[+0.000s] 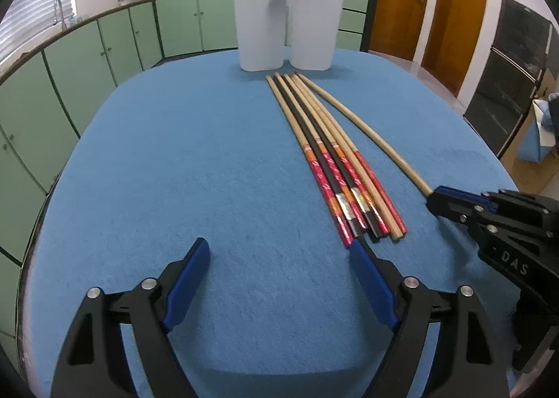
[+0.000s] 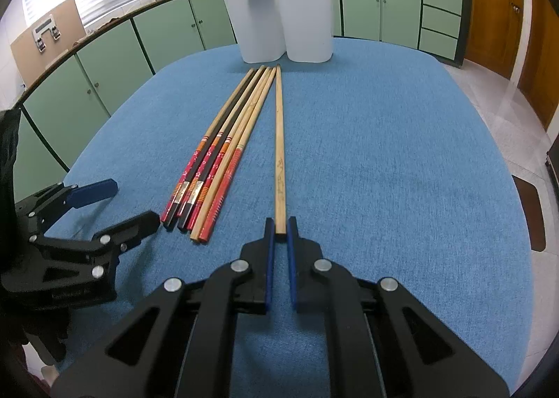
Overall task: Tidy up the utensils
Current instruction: 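Grasp a red chopstick with the left gripper while the right gripper holds the wooden chopstick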
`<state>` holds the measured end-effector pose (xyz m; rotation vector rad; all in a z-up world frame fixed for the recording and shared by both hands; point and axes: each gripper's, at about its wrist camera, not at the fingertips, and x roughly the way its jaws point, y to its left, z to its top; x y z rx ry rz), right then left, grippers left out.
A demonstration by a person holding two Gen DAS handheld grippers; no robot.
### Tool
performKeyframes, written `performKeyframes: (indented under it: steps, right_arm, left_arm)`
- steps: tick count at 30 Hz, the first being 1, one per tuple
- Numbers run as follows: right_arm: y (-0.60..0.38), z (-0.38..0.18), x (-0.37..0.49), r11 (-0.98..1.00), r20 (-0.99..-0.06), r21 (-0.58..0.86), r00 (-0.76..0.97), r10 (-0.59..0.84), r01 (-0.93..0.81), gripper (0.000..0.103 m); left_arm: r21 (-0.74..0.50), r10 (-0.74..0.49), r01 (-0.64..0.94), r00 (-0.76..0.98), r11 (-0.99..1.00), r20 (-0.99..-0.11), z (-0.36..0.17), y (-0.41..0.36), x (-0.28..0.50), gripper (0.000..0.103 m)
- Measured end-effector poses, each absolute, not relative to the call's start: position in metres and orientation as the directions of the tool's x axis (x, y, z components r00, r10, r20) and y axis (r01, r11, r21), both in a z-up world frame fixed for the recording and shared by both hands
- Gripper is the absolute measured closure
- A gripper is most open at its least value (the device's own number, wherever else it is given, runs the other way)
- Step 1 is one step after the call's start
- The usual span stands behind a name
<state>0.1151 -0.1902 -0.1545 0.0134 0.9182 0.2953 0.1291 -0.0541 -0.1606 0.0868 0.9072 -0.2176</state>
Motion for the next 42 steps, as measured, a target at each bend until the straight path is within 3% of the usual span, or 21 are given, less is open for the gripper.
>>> performKeyframes:
  steps: [15,36,42]
  right_arm:
    - [-0.198,-0.155,0.116,0.959,-0.781,0.153,0.566,0.265,-0.238,0.097]
    - [-0.198,-0.157,0.117,0.958,-0.780,0.161,0.565,0.270,-0.236,0.097]
    - [-0.200,-0.156,0.118,0.959,-0.780,0.159,0.565,0.268,-0.235,0.097]
  left_arm:
    - [-0.037,-0.184,0.254,0.585,0.967,-0.790,-0.160,-0.060,0.131,0.022]
    - [0.023,-0.067,0.142,0.599,0.990,-0.798,-0.162,-0.034,0.136,0.021]
    - [-0.016,-0.127,0.188,0.596,0.982,-0.793,-0.159,-0.046,0.132,0.022]
